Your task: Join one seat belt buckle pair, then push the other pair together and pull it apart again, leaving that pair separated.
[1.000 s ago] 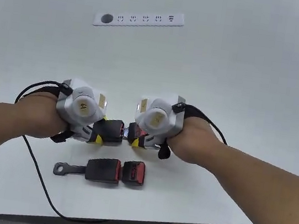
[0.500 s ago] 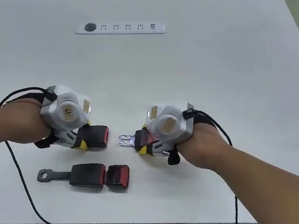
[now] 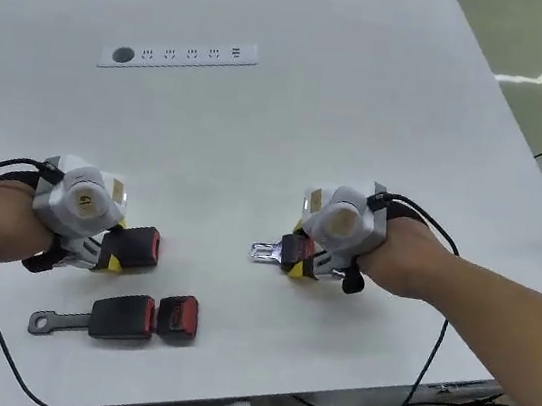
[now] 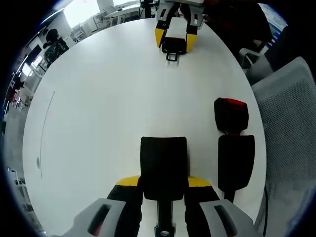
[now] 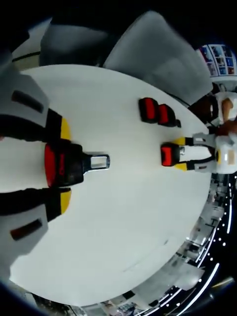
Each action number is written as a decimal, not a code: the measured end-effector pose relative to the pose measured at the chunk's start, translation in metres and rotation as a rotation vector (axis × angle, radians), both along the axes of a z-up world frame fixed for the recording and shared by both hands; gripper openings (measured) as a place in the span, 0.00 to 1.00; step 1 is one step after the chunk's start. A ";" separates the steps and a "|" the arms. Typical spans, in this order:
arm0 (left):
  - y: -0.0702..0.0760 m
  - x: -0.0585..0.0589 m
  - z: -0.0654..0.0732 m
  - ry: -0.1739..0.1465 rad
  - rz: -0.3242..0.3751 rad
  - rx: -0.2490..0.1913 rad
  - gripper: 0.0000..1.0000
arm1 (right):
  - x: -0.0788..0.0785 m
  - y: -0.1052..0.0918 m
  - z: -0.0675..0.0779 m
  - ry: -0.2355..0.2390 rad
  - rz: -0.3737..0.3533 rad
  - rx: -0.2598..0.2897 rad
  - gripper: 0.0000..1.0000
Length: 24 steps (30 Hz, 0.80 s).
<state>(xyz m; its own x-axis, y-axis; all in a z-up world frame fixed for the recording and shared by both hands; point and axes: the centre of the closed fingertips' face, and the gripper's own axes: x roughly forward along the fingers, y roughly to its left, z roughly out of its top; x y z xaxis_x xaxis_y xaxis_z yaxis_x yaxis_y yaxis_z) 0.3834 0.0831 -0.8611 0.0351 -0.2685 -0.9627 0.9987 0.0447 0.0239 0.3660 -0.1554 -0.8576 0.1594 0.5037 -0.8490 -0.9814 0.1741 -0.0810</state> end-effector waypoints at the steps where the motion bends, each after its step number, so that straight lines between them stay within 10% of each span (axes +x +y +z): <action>1: 0.000 0.000 0.000 -0.002 0.000 0.002 0.33 | 0.000 -0.004 0.000 -0.007 0.003 -0.009 0.35; 8: -0.001 -0.002 0.005 -0.020 0.053 0.016 0.33 | 0.005 -0.015 0.002 -0.045 -0.040 -0.044 0.47; 17: 0.009 -0.005 0.014 -0.105 0.075 0.016 0.39 | -0.002 -0.030 0.028 -0.112 -0.270 0.080 0.62; 24: 0.037 -0.014 0.048 -0.174 0.273 -0.106 0.51 | -0.038 -0.052 0.054 -0.133 -0.356 0.173 0.63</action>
